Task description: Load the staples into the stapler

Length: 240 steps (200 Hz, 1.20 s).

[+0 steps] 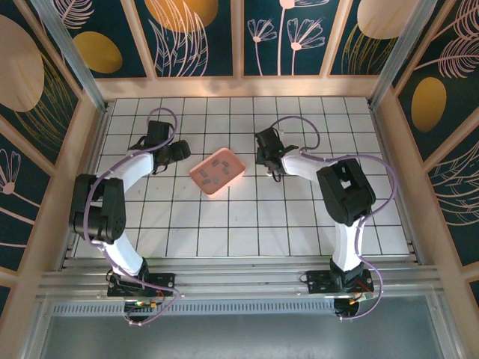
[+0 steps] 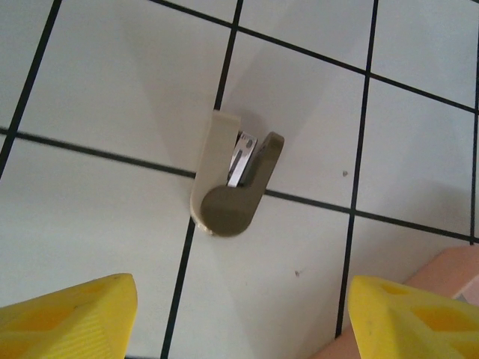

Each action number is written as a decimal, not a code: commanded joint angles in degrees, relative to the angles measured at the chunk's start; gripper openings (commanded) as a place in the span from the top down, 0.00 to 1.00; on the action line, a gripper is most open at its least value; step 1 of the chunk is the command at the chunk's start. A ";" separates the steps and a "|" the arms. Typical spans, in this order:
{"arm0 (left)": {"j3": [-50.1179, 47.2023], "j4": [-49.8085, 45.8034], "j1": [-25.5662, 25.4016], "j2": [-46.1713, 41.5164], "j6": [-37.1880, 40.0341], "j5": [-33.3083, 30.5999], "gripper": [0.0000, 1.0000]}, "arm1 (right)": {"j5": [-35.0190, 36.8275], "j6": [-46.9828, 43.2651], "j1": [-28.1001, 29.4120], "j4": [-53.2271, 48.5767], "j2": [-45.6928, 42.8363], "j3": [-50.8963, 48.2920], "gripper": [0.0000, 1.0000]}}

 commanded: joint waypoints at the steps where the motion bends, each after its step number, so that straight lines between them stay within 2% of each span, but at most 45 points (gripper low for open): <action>1: 5.16 -3.87 0.40 4.18 4.06 0.29 0.25 | -0.19 -1.92 -0.22 2.72 -6.13 -1.06 0.44; 64: 15.93 -10.04 0.40 14.16 10.01 -2.94 0.25 | -3.71 -5.49 -0.03 6.78 -8.76 -1.89 0.44; 118: 19.67 -12.33 0.38 20.09 12.00 -3.41 0.28 | -5.39 -6.22 -0.02 8.26 -8.79 -2.33 0.44; 171: 20.45 -11.77 0.40 22.43 12.96 -2.56 0.41 | -6.20 -6.69 -0.02 10.54 -10.02 -3.84 0.45; 220: 21.01 -11.37 0.40 23.70 13.72 -2.12 0.59 | -6.27 -7.35 -0.02 11.74 -11.11 -5.00 0.45; 240: 21.06 -11.58 0.39 23.29 13.87 -1.56 0.64 | -6.20 -7.75 -0.02 12.05 -11.54 -5.31 0.45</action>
